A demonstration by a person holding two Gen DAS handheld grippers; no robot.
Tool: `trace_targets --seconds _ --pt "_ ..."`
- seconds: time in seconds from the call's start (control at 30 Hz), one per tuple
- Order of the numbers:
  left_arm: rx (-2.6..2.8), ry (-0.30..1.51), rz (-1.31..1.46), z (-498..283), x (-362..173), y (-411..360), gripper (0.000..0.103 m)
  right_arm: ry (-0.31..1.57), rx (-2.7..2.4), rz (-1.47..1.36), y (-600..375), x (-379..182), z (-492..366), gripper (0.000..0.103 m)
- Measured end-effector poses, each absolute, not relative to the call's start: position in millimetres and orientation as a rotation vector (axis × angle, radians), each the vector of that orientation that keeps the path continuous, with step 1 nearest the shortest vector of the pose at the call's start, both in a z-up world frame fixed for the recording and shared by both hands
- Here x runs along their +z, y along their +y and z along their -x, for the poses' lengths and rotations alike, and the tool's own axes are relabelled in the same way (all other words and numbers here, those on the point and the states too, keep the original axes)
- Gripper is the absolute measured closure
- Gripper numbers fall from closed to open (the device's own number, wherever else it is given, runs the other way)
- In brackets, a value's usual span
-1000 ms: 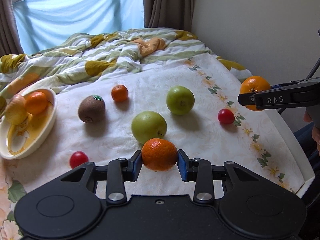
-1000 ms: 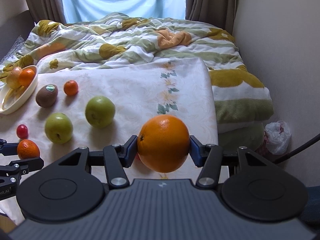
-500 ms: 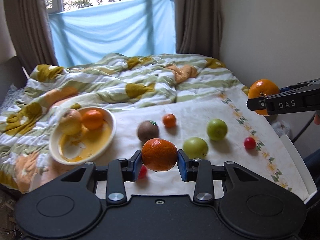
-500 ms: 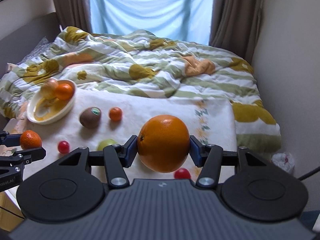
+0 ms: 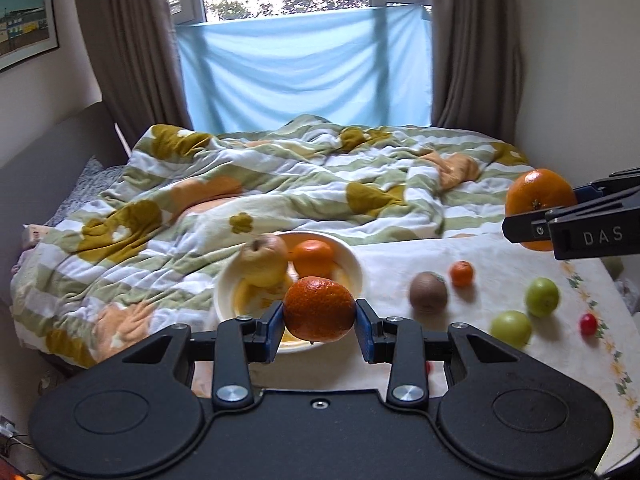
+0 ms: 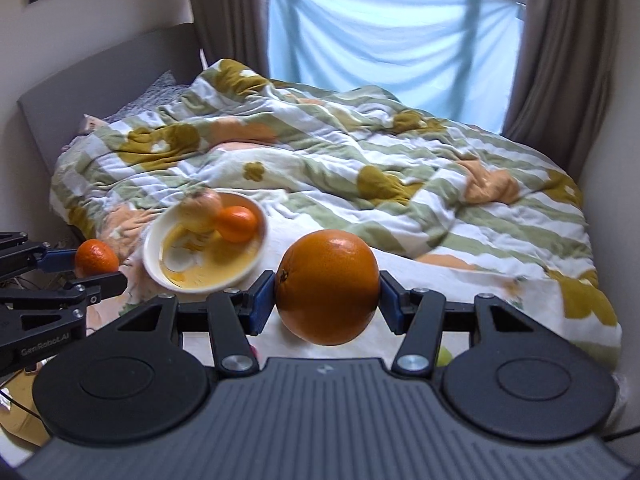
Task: Organize fruits
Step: 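Carry the tangerine with the left tool while the right tool carries the orange to the bowl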
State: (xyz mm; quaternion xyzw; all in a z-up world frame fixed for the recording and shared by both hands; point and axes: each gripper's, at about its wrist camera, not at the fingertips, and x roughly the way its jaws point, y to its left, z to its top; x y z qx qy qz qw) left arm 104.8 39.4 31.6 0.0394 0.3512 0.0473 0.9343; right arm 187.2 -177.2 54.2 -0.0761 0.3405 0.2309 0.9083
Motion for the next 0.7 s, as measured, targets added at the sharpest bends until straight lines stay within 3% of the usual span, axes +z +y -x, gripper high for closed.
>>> trace_targets --seconds 0.7 --pt "0.053 0.845 -0.078 -205 -34 150 0.062 0.854 0.503 0.155 -25 -9 -275 0.034"
